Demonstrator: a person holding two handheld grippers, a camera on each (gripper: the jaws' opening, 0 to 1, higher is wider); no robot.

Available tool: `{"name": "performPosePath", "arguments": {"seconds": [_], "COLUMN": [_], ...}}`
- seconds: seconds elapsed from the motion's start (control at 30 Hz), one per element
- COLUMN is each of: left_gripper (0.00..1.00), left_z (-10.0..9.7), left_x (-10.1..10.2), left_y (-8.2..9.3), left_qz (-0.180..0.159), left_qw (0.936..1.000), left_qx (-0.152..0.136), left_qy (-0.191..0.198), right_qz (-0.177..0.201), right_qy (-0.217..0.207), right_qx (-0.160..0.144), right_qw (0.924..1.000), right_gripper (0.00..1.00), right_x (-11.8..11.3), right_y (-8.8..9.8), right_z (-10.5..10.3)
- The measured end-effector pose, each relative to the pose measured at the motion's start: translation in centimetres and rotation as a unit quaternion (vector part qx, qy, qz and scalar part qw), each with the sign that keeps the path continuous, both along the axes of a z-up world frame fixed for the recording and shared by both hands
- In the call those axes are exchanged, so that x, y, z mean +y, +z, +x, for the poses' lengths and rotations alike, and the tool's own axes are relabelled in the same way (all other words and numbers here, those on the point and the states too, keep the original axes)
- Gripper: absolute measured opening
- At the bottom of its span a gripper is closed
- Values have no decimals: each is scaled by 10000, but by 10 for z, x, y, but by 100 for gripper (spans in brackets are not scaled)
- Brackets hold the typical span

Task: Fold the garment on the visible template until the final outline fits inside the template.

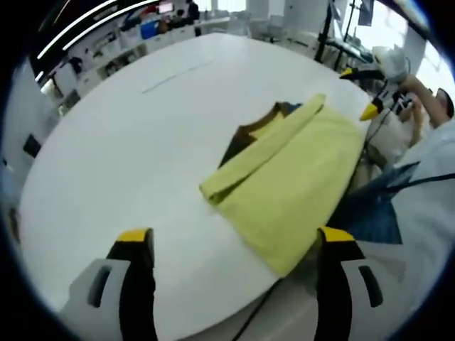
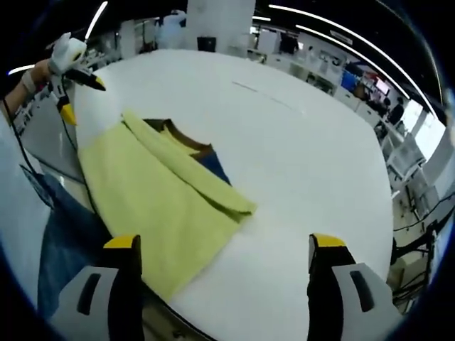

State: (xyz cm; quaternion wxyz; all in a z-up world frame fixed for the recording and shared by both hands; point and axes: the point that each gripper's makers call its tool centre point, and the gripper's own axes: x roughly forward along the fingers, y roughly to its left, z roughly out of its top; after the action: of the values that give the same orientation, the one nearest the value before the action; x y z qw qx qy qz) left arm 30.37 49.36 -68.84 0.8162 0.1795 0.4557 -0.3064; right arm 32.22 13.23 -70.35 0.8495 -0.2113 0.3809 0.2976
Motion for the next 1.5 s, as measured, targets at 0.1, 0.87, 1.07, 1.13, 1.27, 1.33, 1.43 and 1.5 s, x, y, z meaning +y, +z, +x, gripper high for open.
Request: {"name": "performPosePath", "arguments": {"seconds": [0.1,0.87,1.07,1.13,1.27,1.33,1.43,1.5], "left_gripper": [94,97,97,96,91,89,86,84], "left_z": [0,13,21,24,31,33,33,34], "left_x": [0,-5,-1,-1,0,-1,-3,-4], "left_y": [-1,-3,-3,-2,-3,-5,-8,-9], "left_qz": [34,-69,13,-3,-48,-101,-147,-178], "left_qw": [10000,9997,9998,9997,9997,9997,9996,9995], "left_qx": [23,7,-82,-145,-177,-179,-148,-166], "left_qy": [-28,-229,-167,-171,-179,-164,-173,-183], "right_qz": [6,175,225,264,320,306,318,330], "right_qy": [64,38,-2,-28,-35,-46,-99,-118], "right_qx": [-3,-75,-62,-58,-70,-91,-107,-105], "right_qw": [10000,9998,9997,9996,9995,9995,9994,9993], "right_gripper": [100,100,100,100,100,99,94,93], "right_x": [2,3,2,1,2,1,0,-1], "right_y": [0,7,5,5,4,3,2,1], "right_z": [0,15,18,20,23,25,28,29]}}
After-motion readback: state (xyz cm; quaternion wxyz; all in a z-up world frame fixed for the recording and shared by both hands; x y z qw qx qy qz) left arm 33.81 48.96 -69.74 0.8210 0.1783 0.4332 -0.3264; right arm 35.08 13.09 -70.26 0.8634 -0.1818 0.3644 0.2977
